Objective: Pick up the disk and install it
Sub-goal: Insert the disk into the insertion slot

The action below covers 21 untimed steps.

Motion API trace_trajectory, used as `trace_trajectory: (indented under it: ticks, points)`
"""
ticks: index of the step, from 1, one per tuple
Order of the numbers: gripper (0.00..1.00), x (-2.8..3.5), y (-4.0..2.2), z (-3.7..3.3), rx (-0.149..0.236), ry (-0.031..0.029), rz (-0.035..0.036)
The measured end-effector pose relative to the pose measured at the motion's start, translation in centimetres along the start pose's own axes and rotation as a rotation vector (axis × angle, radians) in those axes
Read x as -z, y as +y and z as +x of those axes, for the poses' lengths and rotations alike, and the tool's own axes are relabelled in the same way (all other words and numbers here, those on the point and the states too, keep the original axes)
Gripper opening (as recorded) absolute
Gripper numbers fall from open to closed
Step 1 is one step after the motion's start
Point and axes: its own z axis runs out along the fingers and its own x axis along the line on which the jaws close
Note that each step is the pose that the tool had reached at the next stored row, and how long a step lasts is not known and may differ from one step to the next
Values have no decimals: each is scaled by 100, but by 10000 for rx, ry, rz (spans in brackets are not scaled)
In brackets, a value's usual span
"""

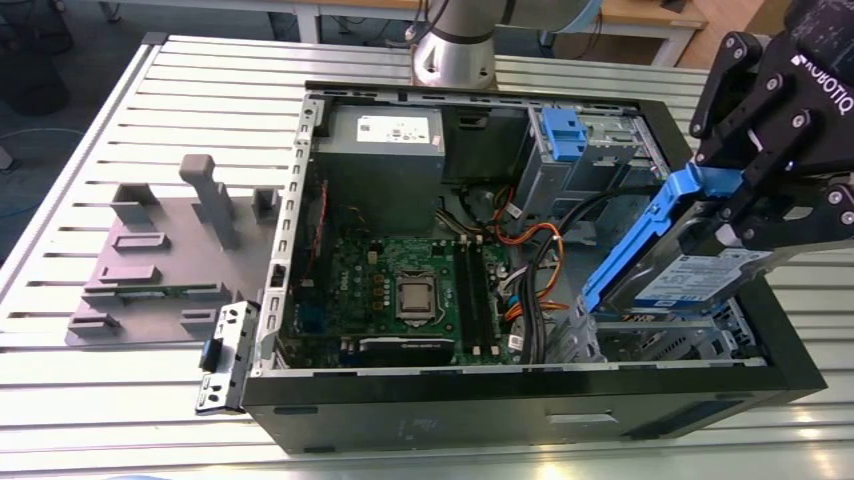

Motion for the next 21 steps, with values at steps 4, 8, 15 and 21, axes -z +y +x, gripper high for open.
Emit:
trace_trajectory:
  ticks: [4,8,15,21]
  points:
    - [36,-4,-9,0,0,-1,0]
    - [36,-8,-17,-1,1,0,0]
    - [36,-20,-32,-1,-1,-1,0]
    - [36,-33,-41,-1,2,-1,0]
